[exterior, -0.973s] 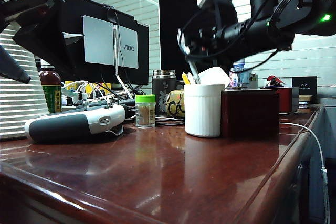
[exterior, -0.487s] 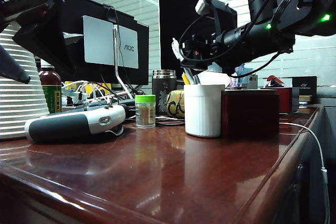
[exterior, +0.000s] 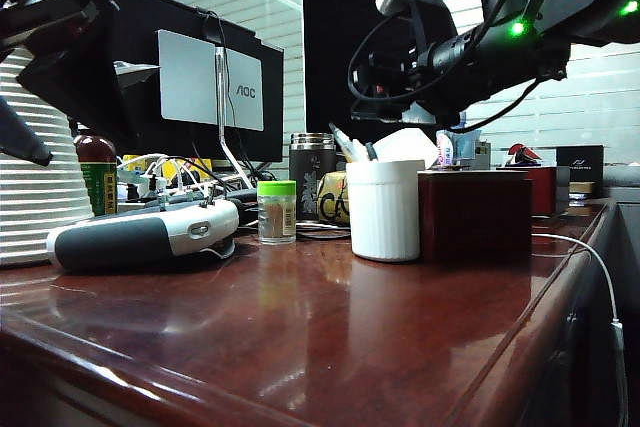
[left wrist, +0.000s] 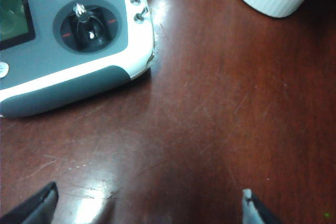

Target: Pick up all the pens on the desk and put them into the pen holder one by one.

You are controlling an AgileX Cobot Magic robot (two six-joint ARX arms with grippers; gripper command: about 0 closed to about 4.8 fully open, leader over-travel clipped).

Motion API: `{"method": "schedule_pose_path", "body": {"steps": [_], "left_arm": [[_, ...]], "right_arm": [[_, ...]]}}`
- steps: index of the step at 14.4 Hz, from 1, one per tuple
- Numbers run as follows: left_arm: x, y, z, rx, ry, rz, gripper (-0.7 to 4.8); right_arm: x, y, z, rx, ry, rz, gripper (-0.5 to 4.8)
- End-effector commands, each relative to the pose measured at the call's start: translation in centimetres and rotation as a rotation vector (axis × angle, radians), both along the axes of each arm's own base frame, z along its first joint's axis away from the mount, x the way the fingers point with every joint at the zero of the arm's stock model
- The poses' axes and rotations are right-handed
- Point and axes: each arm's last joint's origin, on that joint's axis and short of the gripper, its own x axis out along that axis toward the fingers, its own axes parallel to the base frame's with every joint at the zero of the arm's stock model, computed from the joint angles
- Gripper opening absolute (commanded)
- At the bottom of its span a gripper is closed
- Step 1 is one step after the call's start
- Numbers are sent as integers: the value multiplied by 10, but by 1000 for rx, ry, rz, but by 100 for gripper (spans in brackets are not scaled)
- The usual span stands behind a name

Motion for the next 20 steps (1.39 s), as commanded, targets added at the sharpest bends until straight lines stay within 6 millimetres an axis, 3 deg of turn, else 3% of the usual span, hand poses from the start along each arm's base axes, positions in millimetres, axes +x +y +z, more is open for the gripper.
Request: {"method": "schedule_pose_path", "body": {"steps": [1, 4, 6, 7, 8, 9, 10, 12, 13, 15, 18, 20], "left_arm": [[0, 0, 1, 0, -9, -1, 479], [0, 0, 2, -4, -15, -1, 479], [2, -2, 6, -26, -50, -1, 479], [3, -2, 10, -50, -87, -1, 479], [2, -2, 16, -76, -121, -7, 434], [0, -1, 22, -92, -143, -10, 327], [-7, 3, 40, -142, -207, -26, 19], [-26, 15, 70, -226, -340, -32, -6], [-47, 28, 87, -286, -434, -42, -6], [-85, 52, 101, -336, -614, -59, -6], [-137, 85, 93, -377, -718, -42, -6], [-146, 91, 81, -337, -654, -32, -6]], "right_arm": [[-5, -2, 18, 18, -52, 0, 230], [-31, -15, 71, 61, -153, -29, 230], [-65, -30, 108, 66, -164, -35, 229], [-84, -39, 122, 63, -158, -39, 193], [-104, -50, 135, 56, -147, -63, 121], [-116, -57, 142, 47, -143, -73, 78], [-143, -69, 154, 26, -156, -72, 7], [-184, -88, 167, 17, -189, -93, -1], [-210, -101, 169, 10, -179, -132, -1], [-244, -118, 167, -8, -159, -202, -1], [-291, -139, 151, 2, -181, -220, -1], [-311, -148, 118, 36, -223, -210, -1]]}}
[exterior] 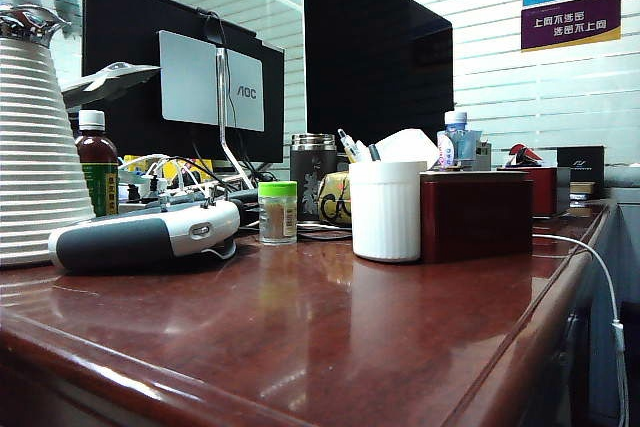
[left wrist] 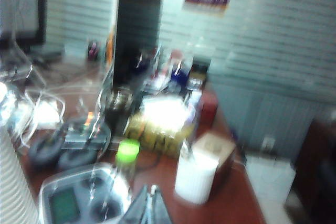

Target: Pick up all the pens on the desk and put them into the pen holder one by one.

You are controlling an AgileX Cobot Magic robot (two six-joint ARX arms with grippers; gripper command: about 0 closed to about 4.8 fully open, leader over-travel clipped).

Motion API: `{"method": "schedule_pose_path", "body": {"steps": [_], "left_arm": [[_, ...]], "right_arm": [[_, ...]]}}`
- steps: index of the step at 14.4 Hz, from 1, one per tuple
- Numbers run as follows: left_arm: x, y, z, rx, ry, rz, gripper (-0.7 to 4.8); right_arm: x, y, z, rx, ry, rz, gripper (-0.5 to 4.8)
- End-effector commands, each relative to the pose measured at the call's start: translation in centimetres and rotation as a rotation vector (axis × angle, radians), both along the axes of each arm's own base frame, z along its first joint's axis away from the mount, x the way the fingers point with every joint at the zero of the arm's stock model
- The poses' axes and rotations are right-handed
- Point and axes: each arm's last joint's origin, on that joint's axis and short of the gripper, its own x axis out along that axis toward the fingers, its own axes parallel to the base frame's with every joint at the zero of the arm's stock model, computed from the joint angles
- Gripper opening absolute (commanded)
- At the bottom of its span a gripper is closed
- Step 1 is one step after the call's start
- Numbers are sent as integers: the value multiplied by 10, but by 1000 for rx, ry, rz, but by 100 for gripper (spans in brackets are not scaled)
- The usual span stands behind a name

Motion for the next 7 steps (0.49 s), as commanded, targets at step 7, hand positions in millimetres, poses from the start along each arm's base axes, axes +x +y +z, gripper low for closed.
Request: {"method": "schedule_pose_path", "body": {"steps": [7], "left_arm": [[67, -43, -109, -247, 314, -63, -6]], "right_arm": [[41, 23, -116, 250, 29, 175, -1]]}}
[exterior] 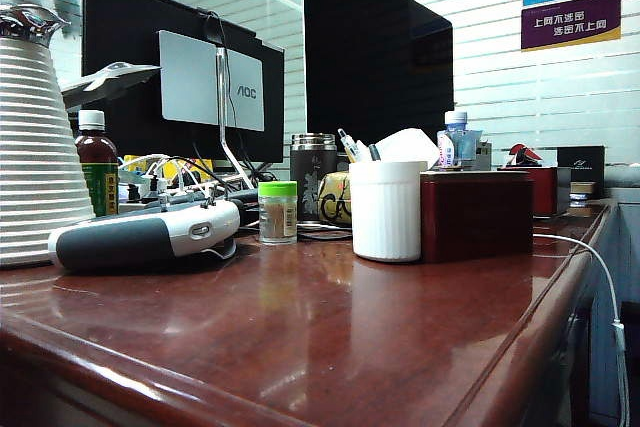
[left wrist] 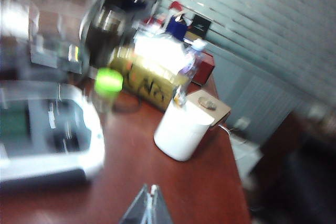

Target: Pick up all the pens on the desk and put them into the pen holder one by one.

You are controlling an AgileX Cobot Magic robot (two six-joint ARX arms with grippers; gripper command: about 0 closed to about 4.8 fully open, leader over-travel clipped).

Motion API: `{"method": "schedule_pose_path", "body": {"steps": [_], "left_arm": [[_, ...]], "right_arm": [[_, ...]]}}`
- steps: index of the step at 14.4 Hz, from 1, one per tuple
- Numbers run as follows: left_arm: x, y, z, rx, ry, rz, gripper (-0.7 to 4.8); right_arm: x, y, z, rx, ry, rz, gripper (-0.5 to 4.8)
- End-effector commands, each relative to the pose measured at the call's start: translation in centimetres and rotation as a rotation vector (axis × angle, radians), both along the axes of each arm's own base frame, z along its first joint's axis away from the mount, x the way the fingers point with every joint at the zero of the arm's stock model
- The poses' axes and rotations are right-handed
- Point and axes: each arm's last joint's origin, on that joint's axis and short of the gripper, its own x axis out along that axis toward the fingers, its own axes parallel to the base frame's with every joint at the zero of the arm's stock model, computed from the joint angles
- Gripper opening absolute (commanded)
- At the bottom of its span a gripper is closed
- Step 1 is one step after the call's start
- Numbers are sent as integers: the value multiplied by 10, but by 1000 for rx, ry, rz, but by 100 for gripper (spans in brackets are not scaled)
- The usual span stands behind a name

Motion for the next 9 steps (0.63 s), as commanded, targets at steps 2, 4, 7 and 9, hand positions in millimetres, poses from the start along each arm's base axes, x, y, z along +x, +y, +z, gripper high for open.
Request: {"method": "schedule_pose_path", "body": {"steps": [2, 4, 7, 9], "left_arm": [[11, -7, -34, 1, 55, -5, -6], [13, -8, -44, 87, 39, -1, -6], [15, -6, -54, 159, 40, 101, -6], [17, -7, -66, 170, 80, 100, -6]], "right_arm": [[19, 9, -42, 62, 42, 17, -1], [23, 11, -62, 38, 100, 25, -1], [28, 11, -86, 14, 158, -41, -1], [30, 11, -97, 0, 188, -61, -1]]}}
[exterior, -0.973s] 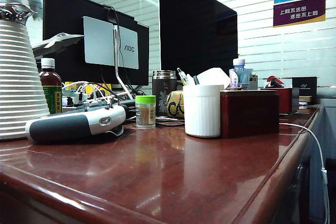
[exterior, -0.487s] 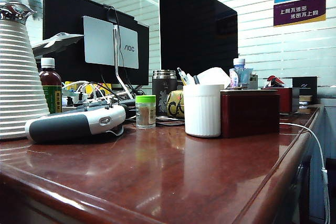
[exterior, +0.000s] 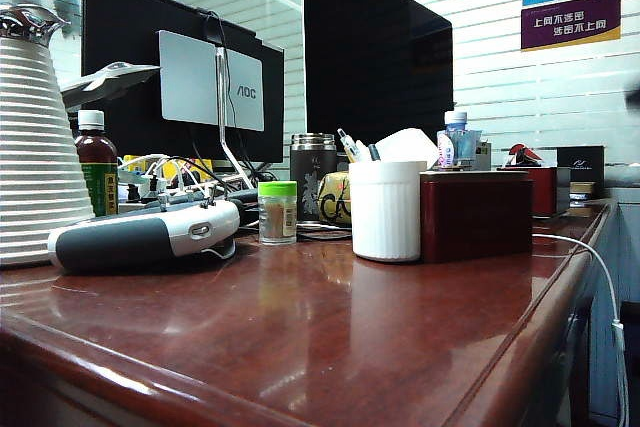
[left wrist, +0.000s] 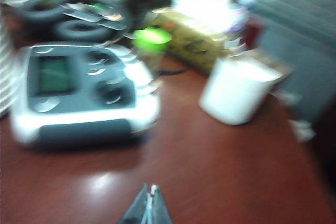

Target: Pick up all the pens on the desk and put them into the pen holder one by one.

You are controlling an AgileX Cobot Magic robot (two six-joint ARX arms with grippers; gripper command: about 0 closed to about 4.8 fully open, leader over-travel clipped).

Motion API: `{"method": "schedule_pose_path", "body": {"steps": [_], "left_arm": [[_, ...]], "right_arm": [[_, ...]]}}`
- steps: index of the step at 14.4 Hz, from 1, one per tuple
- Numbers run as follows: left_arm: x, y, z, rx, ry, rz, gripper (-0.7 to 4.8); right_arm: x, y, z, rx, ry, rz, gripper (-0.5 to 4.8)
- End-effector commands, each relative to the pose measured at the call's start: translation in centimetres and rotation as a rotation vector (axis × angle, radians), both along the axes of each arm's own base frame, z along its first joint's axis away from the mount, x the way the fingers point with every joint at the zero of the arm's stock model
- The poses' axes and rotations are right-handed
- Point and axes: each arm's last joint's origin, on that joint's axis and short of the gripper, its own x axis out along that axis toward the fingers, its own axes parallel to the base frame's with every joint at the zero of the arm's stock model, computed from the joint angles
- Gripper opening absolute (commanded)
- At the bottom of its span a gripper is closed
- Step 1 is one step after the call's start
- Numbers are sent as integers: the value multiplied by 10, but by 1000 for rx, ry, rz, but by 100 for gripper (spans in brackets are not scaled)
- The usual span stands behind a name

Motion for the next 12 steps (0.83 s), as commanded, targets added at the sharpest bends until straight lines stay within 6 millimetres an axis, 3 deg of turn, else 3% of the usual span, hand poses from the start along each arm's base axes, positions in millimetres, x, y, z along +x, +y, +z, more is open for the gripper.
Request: {"method": "schedule_pose_path", "body": {"steps": [1, 3, 5, 7, 12], "left_arm": [[2, -1, -16, 19, 45, 8, -6], [3, 0, -23, 64, 66, 46, -5], [2, 2, -22, 67, 49, 66, -5], [4, 5, -21, 62, 46, 99, -5], [12, 35, -22, 55, 58, 425, -5]], "right_arm": [[1, 0, -10, -18, 24, -21, -1], [1, 0, -13, -63, 36, -19, -1], [1, -1, -18, -85, 83, -47, 52], [0, -2, -18, -87, 87, -47, 52], [1, -6, -16, -70, 63, -72, 52]]}}
